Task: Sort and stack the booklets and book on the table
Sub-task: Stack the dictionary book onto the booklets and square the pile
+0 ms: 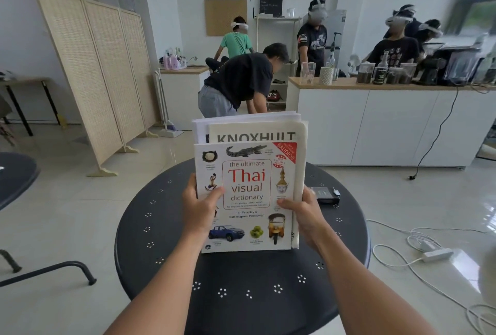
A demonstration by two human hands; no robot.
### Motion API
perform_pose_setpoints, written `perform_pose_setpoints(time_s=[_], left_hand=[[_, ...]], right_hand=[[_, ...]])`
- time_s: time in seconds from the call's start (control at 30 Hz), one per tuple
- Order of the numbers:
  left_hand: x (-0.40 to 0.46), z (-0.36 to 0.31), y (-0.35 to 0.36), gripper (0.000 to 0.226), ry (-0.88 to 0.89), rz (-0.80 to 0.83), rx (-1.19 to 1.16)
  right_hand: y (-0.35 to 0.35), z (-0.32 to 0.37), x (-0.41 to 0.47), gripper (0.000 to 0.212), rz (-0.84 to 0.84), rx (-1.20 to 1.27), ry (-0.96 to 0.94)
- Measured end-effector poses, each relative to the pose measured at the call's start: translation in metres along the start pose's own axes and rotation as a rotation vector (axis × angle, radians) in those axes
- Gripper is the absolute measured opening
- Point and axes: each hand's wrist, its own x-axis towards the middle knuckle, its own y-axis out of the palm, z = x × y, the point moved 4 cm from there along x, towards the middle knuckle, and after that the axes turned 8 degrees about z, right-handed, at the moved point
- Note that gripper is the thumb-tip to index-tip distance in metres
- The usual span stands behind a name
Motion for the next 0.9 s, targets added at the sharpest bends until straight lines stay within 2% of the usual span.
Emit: perform_pose_setpoints(time_s=[0.17,0.33,0.43,0.63,0.8,0.9], left_hand=[[0.003,-0.01,0.002,0.038,0.041,0.024,-0.027],[-0.003,0.008,0.0,0.026,-0.006,0.034,-0.038],[-0.011,0.018,0.0,0.027,-0.028,0.02,-0.023],[-0.006,0.009,0.001,0.022,0.019,-0.023,-0.053],[-0.004,0.021,-0.007,0.031,-0.086,0.08,0.009],[-0.015,0.037,-0.011,0.031,-0.136,0.102,0.103]], right_hand=[[0.002,0.009,0.005,0.04,0.023,0.003,-0.031],[-0.002,-0.003,0.001,0.034,0.001,0.01,-0.048],[0.002,-0.011,-0.005,0.034,-0.016,0.063,-0.089],[0.015,0.0,0.002,0.024,-0.005,0.044,-0.143],[0.021,-0.001,0.001,0.034,0.006,0.003,-0.159],[0.021,-0.019,-0.004,0.024,-0.077,-0.012,-0.163]])
